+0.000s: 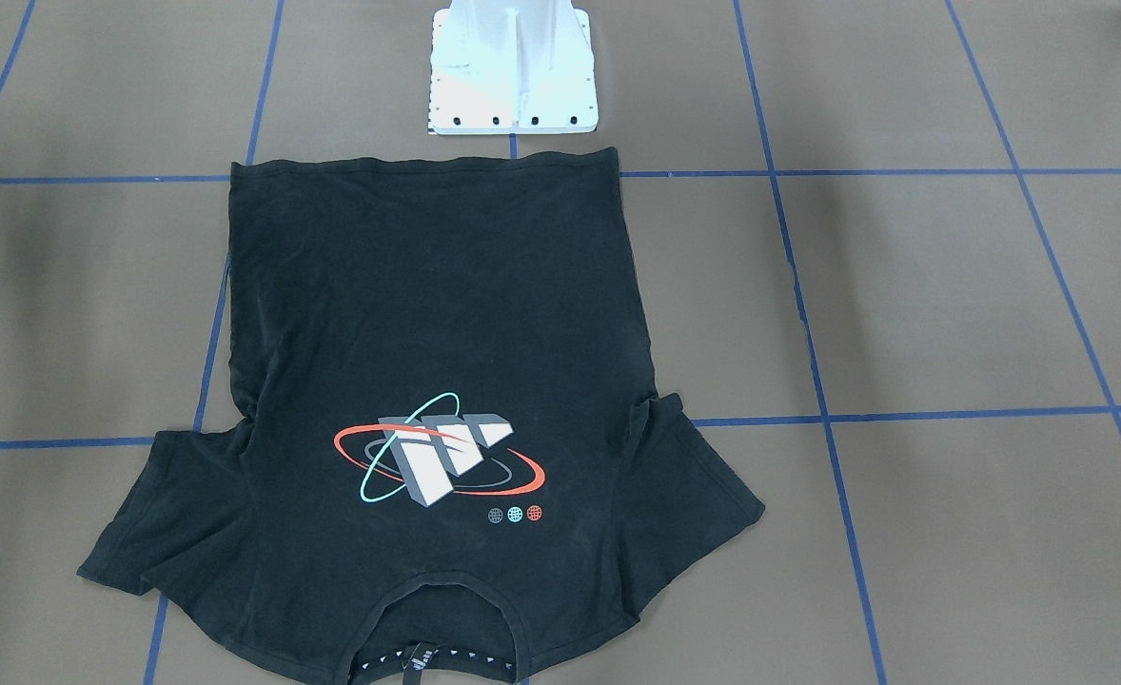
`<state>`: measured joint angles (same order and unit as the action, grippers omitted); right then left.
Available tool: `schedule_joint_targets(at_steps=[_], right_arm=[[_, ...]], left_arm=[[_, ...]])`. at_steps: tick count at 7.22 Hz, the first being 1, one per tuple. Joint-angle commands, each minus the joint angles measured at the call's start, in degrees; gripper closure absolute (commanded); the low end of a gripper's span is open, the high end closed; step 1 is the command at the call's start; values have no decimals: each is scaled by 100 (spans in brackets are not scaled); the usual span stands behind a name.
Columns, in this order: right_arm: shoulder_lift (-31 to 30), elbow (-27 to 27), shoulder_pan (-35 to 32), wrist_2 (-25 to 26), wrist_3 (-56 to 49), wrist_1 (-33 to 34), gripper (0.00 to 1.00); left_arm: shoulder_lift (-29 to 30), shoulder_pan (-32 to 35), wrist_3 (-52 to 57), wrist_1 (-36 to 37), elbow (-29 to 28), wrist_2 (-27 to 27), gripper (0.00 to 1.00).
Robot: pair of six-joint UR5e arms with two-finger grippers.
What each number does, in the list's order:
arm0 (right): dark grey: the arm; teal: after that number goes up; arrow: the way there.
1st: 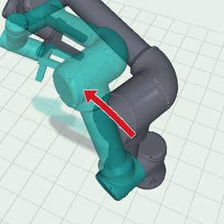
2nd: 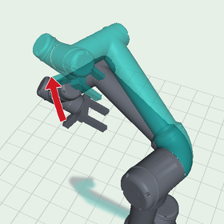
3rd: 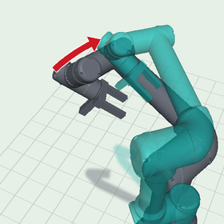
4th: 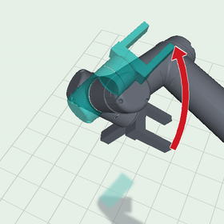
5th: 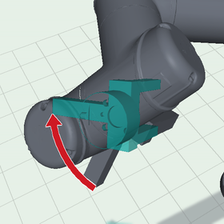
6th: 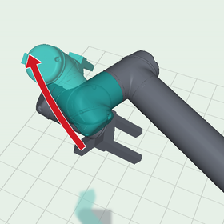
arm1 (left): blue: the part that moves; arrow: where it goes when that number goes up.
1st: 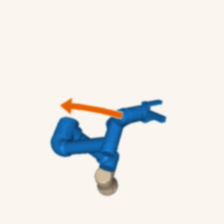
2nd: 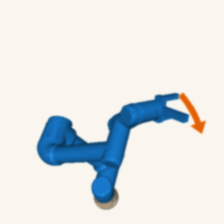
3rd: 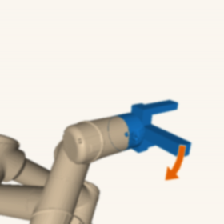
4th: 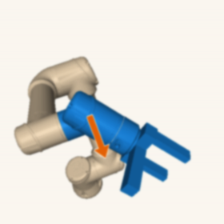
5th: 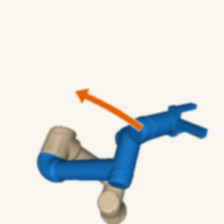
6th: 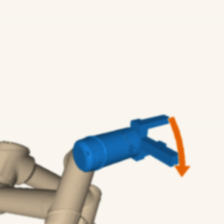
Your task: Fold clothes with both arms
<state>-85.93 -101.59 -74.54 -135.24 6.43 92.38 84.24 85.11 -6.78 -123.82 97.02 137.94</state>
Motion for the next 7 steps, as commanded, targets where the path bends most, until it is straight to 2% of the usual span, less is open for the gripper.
schedule_joint_targets(at_steps=[1,3,4,6,7], right_arm=[[574,758,553,-38,2256,-1241,0],[1171,2075,572,-47,3036,-2667,1],[1801,2769,572,-64,3501,-2873,1],[2769,3817,598,-64,3671,-2892,1],[2888,3883,589,-47,3985,-2971,1]], left_arm=[[-30,-82,-16,-55,-8,23,0],[-30,-82,-34,6,-34,40,0],[-39,-82,-25,-19,-25,40,0],[-48,-82,-25,-46,10,40,0],[-65,-82,-25,-63,36,49,0]])
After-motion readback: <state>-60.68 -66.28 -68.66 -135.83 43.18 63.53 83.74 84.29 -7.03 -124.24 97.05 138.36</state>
